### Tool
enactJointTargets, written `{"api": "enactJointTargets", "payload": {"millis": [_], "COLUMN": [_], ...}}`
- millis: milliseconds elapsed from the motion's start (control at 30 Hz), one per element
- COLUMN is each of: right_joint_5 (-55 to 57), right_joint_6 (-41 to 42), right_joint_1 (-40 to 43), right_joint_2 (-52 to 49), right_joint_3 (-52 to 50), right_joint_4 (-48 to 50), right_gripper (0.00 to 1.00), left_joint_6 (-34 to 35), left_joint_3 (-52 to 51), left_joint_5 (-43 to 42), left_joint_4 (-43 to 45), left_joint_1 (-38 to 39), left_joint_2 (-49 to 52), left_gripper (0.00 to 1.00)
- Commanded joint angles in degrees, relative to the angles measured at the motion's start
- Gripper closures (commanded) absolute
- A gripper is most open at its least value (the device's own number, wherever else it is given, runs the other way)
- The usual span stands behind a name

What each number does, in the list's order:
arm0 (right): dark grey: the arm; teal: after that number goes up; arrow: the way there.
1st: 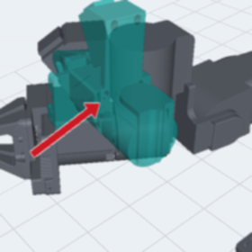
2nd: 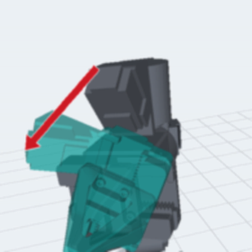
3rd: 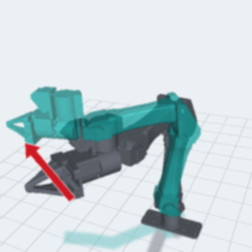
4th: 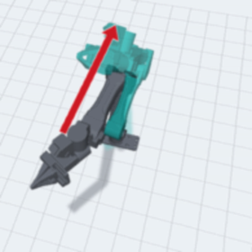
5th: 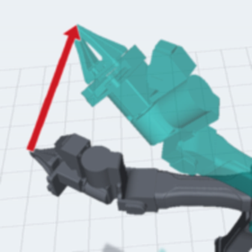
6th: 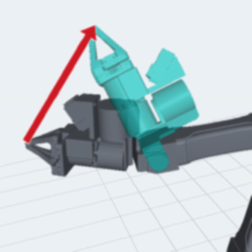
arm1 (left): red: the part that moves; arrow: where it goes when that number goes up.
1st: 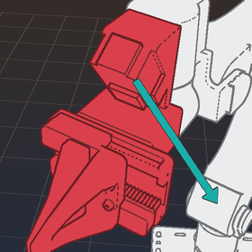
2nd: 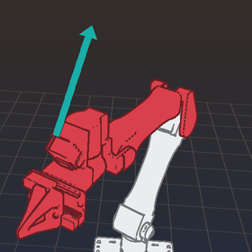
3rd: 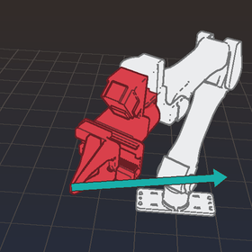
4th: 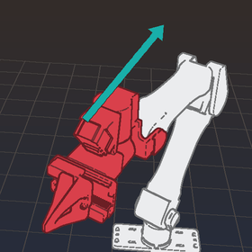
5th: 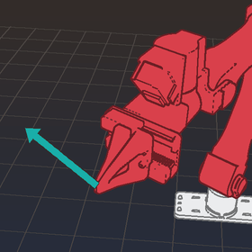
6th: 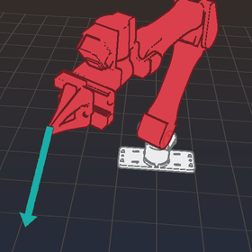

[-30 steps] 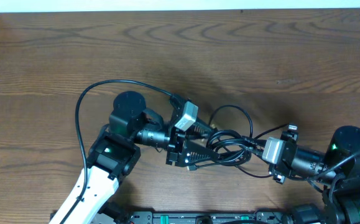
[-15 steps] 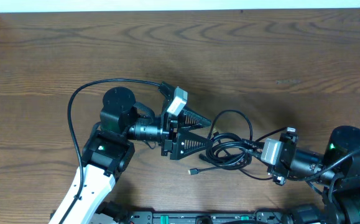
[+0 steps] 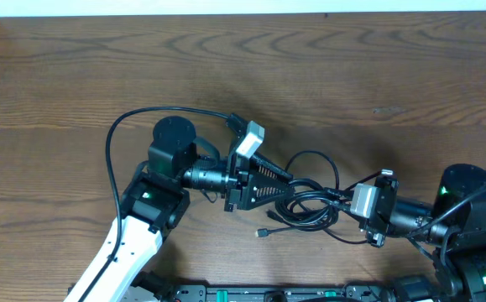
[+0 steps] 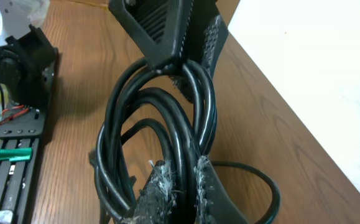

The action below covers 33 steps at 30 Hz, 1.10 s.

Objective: Untangle cables

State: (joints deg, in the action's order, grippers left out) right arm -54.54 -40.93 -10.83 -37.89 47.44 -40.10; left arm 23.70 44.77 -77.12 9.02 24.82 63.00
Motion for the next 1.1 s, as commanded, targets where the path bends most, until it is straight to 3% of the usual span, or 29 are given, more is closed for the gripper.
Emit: {"api": "enactJointTargets", "payload": {"millis": [0, 33, 67, 367, 733, 1067], "right_joint_5": [-3.04, -3.06, -3.04, -3.06, -2.84, -2.82], "right_joint_6": [-0.50, -0.48, -0.48, -0.48, -0.46, -0.31], "right_joint_1": [-0.13, -0.13, -0.13, -0.13, -0.13, -0.13], "right_joint_2": [0.31, 0.26, 0.22, 0.00, 0.00, 0.00], "right_joint_3": [0.55, 0.55, 0.55, 0.55, 0.55, 0.55], "right_joint_4": [0.00, 0.00, 0.00, -0.48, -3.06, -5.75], "right_gripper": [0.99, 0.99, 0.99, 0.99, 0.99, 0.99], "left_joint_6": [-0.20, -0.20, -0.22, 0.48, 9.16, 19.96], "left_joint_3": [0.92, 0.92, 0.92, 0.92, 0.92, 0.92], "left_joint_5": [-0.42, -0.33, -0.17, 4.09, 22.47, 30.05], "left_joint_4": [0.11, 0.11, 0.11, 0.55, 0.92, 10.69], "left_joint_1": [0.02, 0.02, 0.02, 0.02, -0.46, -1.55], "left_joint_2": [1.11, 1.29, 1.33, 1.33, 0.90, -0.28], "left_gripper": [0.81, 0.90, 0.92, 0.93, 0.93, 0.93]}}
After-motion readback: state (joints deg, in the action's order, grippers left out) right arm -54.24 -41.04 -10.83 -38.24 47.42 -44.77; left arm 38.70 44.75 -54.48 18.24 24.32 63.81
